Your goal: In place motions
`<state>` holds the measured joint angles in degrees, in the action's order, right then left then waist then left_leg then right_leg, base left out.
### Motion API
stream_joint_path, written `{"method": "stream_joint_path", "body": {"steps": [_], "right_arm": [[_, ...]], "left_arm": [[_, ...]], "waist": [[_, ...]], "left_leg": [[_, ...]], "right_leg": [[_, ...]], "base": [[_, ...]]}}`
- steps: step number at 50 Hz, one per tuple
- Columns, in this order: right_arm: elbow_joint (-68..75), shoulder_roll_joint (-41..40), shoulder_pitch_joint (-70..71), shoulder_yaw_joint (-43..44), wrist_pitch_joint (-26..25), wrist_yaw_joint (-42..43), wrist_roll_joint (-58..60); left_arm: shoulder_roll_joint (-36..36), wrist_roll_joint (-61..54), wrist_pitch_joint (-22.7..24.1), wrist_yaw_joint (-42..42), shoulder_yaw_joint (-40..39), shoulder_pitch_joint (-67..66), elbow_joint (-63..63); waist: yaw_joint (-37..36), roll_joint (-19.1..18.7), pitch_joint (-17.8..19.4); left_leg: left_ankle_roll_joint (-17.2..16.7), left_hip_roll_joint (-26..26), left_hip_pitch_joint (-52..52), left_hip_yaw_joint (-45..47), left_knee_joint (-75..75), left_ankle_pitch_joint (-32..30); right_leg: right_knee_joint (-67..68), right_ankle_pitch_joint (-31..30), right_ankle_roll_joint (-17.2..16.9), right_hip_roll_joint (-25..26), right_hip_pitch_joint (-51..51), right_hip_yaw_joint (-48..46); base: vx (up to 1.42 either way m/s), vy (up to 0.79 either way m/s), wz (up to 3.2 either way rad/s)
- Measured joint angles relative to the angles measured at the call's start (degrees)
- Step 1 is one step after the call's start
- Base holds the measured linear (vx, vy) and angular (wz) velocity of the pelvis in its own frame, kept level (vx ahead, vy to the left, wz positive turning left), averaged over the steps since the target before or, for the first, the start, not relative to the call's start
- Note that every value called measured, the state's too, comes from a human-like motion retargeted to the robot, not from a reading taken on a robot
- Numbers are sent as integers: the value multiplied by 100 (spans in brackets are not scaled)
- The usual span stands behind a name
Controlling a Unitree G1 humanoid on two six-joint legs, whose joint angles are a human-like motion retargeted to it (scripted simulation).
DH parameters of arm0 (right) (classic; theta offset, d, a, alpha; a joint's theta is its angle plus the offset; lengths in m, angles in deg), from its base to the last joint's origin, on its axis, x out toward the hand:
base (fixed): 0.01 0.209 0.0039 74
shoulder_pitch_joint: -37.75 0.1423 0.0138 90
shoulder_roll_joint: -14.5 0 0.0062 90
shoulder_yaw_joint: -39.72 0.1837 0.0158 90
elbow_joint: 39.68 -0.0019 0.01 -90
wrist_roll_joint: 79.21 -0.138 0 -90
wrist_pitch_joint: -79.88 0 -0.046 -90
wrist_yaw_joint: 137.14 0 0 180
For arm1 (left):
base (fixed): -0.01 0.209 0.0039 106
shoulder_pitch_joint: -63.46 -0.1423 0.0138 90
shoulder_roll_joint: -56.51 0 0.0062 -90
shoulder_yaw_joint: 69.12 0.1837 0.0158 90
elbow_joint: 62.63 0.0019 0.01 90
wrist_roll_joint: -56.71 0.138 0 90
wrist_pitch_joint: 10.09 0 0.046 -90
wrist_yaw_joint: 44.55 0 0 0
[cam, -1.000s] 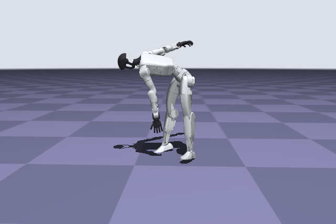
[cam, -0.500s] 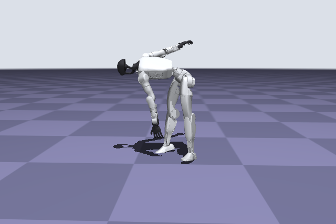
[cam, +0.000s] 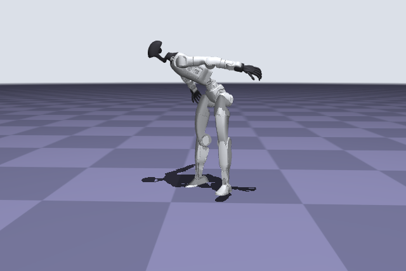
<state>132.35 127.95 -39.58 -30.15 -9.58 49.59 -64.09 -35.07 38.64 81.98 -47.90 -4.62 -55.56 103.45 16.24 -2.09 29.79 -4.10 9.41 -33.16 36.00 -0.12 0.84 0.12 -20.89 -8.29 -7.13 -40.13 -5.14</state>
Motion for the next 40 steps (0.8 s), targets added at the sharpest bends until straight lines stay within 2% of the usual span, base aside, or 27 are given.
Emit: {"method": "stream_joint_path", "body": {"steps": [3, 8, 15, 20, 23, 26, 32, 35, 40], "right_arm": [[-70, 32, 453, -504, 0, -100, 137], [-115, 163, 911, -954, 103, -280, 388], [-348, 667, 1001, -984, 175, -484, 292], [-505, 985, 1410, -1179, 276, -391, 8], [-497, 1172, 1721, -1446, 270, -442, -239], [-535, 1464, 1895, -1456, 247, -474, -542], [-742, 2369, 1885, -868, 215, -429, -830], [-924, 2644, 2000, -820, 221, -581, -842], [-1150, 2778, 2439, -1240, 194, -778, -757]], "left_arm": [[199, -454, -114, 48, -265, -530, 327], [426, -723, -14, 295, -469, -921, 485], [198, -831, -67, 280, -419, -429, 638], [243, -944, -18, 258, -300, -63, 842], [248, -819, -82, 352, -180, 85, 999], [179, -839, -83, 495, 30, 385, 1095], [47, -1440, -149, 516, 681, 1349, 1391], [99, -2020, -177, 510, 679, 1597, 1446], [165, -2690, 19, 791, 547, 1671, 1528]], "waist": [[-289, -170, 0], [-855, -560, 0], [-2229, -1199, 0], [-2812, -1401, 0], [-3089, -1510, 0], [-3689, -1657, 0], [-5179, -2316, 0], [-5561, -2504, 0], [-5830, -2564, 0]], "left_leg": [[45, -115, -50, -214, 19, -33], [91, -350, -251, -627, 30, -137], [159, -779, -881, -1373, -3, -396], [222, -1027, -1587, -1896, -70, -661], [251, -1132, -1976, -2166, -79, -778], [273, -1228, -2367, -2355, -109, -868], [253, -1360, -3041, -2784, -230, -1084], [205, -1393, -3275, -2959, -298, -1174], [222, -1433, -3577, -3149, -350, -1258]], "right_leg": [[23, 52, -55, -187, 150, -245], [56, 164, -165, -530, 378, -812], [81, 315, -305, -993, 431, -1763], [87, 382, -364, -1161, 162, -2343], [63, 390, -369, -1206, -18, -2653], [43, 400, -402, -1235, -265, -2867], [55, 468, -461, -1218, -673, -3178], [42, 504, -465, -1168, -823, -3213], [28, 518, -471, -1088, -1027, -3345]], "base": [[38, -8, 92], [40, -26, 118], [52, -45, 139], [40, -43, 114], [55, -29, 97], [38, -41, 76], [29, -50, 67], [24, -27, 46], [17, -15, 22]]}}
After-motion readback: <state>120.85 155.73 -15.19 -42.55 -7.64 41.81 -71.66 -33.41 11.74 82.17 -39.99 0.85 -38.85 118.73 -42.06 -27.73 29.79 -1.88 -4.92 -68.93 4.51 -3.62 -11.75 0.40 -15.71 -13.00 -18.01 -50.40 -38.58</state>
